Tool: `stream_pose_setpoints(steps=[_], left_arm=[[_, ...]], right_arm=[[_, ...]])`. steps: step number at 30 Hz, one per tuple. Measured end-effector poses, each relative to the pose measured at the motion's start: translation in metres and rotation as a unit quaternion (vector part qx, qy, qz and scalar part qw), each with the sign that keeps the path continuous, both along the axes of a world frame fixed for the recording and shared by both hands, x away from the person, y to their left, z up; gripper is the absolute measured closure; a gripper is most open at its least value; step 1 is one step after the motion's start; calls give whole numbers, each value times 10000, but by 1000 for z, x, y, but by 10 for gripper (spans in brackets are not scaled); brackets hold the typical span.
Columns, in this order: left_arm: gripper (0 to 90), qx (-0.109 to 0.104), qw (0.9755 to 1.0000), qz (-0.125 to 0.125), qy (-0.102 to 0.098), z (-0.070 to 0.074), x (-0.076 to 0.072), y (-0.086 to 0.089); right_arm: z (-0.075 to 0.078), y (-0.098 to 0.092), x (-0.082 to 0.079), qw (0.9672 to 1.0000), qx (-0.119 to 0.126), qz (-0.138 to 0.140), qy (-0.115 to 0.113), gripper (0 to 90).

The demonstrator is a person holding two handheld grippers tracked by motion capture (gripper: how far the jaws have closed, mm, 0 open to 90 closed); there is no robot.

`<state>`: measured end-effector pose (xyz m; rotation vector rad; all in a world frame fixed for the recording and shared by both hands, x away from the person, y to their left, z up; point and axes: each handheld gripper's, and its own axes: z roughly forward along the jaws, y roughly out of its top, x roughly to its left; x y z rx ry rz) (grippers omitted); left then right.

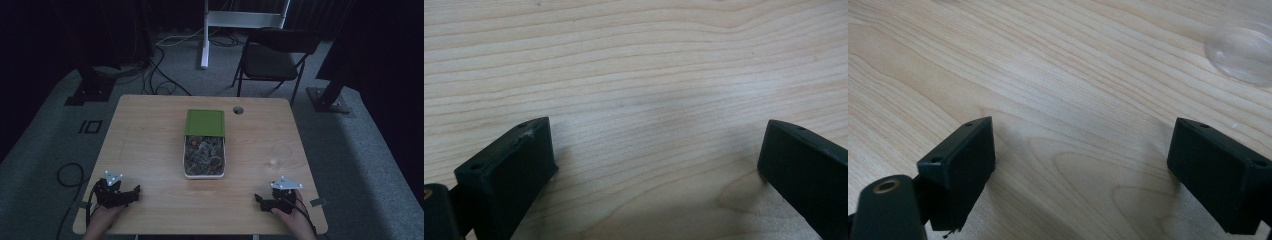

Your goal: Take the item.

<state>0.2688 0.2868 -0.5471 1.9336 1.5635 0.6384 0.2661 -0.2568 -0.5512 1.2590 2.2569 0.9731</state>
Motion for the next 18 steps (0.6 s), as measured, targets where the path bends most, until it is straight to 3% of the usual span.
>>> stream_pose_setpoints(steps=[9, 18], left_arm=[[22, -3, 9996, 275, -5, 0, 2, 1], [22, 4, 9997, 240, -6, 0, 2, 2]], right_arm=[[0, -1, 1, 10000, 47, -56, 2, 130], [0, 0, 0, 10000, 3, -66, -10, 125]])
